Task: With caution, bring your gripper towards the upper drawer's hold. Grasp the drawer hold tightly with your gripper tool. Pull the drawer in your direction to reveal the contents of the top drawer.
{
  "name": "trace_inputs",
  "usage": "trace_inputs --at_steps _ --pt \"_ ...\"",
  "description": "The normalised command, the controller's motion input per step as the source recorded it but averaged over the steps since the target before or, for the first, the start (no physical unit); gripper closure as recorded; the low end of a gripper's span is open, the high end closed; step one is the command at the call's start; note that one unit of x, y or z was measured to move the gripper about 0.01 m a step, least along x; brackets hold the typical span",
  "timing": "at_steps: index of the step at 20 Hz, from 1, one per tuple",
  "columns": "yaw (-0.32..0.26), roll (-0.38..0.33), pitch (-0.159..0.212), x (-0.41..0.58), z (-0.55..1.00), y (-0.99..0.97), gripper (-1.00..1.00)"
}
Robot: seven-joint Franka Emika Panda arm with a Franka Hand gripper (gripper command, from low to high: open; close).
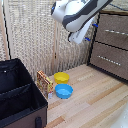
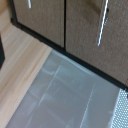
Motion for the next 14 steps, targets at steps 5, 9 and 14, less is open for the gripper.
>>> trace_inputs --at_steps 5,9,14 --pt "0.084 -0.183 0.000 -0.209 0.08 -0.66 -1.00" --pt "0.150 -0.170 0.000 -0.137 0.04 -0.54 -1.00" --pt "0.213 -0.159 0.000 -0.065 -0.01 -0.42 -1.00"
